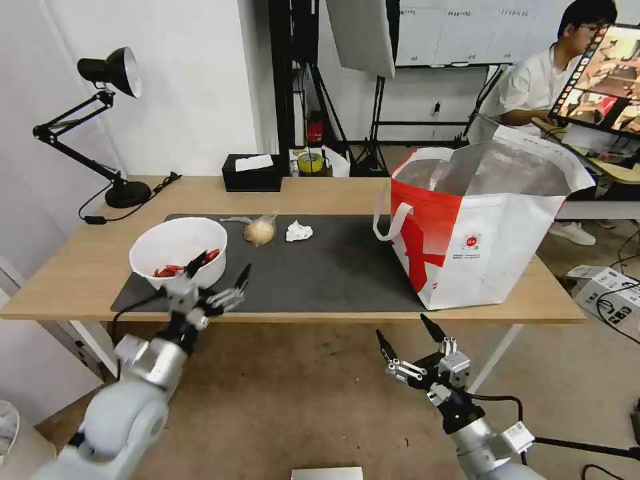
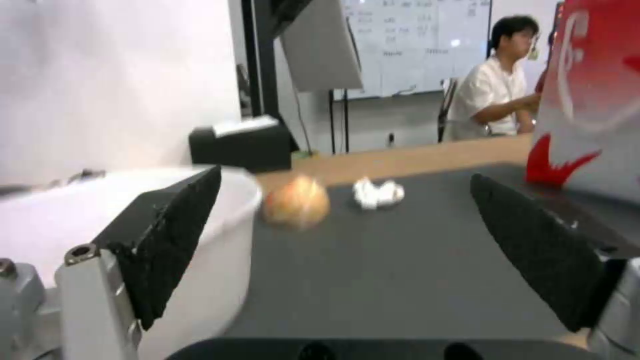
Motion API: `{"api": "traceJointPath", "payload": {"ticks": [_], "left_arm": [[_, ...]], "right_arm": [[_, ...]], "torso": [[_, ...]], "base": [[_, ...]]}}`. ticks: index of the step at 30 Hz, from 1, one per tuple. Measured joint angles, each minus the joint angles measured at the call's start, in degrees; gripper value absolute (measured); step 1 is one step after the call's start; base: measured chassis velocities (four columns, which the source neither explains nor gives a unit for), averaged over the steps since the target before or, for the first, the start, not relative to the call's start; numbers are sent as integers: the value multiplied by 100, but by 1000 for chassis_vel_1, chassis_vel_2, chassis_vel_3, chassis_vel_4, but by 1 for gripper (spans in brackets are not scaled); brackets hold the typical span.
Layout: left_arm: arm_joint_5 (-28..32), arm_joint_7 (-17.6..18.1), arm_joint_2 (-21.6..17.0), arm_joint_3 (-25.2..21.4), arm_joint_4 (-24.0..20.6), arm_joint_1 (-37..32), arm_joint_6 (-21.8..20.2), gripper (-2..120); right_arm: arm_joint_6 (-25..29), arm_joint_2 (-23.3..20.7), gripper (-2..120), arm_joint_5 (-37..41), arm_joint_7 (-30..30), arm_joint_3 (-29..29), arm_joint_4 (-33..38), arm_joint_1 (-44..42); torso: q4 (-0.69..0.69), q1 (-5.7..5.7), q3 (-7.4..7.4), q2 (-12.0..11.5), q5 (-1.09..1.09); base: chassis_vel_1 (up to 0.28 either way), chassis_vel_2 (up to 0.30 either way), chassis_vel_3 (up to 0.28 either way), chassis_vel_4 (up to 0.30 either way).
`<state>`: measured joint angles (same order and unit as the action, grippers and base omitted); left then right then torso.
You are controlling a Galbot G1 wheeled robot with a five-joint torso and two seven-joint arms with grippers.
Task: Pick up the trash from the table and place it into the takeout bag.
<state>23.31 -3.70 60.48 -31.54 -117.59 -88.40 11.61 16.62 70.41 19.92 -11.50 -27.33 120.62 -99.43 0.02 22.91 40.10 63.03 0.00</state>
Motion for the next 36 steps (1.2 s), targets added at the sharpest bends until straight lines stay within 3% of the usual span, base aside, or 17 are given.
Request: {"api": "traceJointPath", "payload": {"ticks": [11,28,36], "left_arm": [[-219,-51,38,-6,285,-323,427,100],[-403,-24,488,-62,361,-515,539,100],[-393,-11,512,-144,339,-569,549,100]], "right_arm": [[232,254,100,-166,30,-348,75,-289],[291,297,100,-265,34,-334,-25,-361],[291,349,100,-293,31,-302,-54,-355]], "torso": [[-2,1,0,0,0],[-2,1,0,0,0],[-2,1,0,0,0]], "base": [[0,0,0,0],[0,0,0,0],[0,0,0,0]]}}
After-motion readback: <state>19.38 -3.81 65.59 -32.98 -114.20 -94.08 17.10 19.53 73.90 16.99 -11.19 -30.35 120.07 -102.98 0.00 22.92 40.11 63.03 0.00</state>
